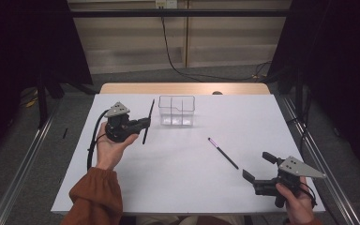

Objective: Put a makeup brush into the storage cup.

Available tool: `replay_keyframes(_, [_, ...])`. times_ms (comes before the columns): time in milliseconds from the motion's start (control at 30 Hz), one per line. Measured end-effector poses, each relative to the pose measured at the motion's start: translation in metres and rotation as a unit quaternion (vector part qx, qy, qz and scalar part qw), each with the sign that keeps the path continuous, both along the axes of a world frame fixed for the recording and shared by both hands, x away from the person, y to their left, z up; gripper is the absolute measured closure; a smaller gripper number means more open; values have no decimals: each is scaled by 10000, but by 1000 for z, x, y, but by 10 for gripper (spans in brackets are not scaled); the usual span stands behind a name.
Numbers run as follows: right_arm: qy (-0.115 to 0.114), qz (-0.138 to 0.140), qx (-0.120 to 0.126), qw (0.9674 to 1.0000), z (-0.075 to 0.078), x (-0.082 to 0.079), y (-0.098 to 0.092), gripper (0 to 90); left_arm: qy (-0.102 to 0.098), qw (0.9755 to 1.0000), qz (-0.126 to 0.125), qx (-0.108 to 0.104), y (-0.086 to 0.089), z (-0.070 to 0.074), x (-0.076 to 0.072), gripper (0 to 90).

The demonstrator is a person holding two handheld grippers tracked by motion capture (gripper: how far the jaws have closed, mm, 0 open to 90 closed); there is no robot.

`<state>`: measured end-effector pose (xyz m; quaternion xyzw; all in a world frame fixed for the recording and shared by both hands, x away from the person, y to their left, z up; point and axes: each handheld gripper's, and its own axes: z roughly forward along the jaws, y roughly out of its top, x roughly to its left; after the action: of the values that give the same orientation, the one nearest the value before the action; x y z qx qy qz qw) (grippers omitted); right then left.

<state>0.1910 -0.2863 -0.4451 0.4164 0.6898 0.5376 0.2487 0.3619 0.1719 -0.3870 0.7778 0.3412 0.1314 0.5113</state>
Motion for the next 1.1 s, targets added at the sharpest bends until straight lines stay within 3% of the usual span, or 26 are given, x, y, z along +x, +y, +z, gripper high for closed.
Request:
replay_keyframes(167, [-11,9,6,10000,0,0,0,0,-261,9992,86,-285,2,4,1,845])
replay_keyframes(300, [-29,11,-3,10000,0,0,0,0,-317,9986,103,-412,3,4,5,845])
replay_keyframes(533, [-36,13,29,10000,0,0,1,0,-507,9976,134,-441,-1,7,8,845])
replay_keyframes(767, [-32,4,42,10000,0,0,1,0,-746,9955,124,-566,-15,23,10,845])
replay_keyframes(1100, [-31,10,41,10000,0,0,1,0,-674,9957,-2,-628,-33,32,23,845])
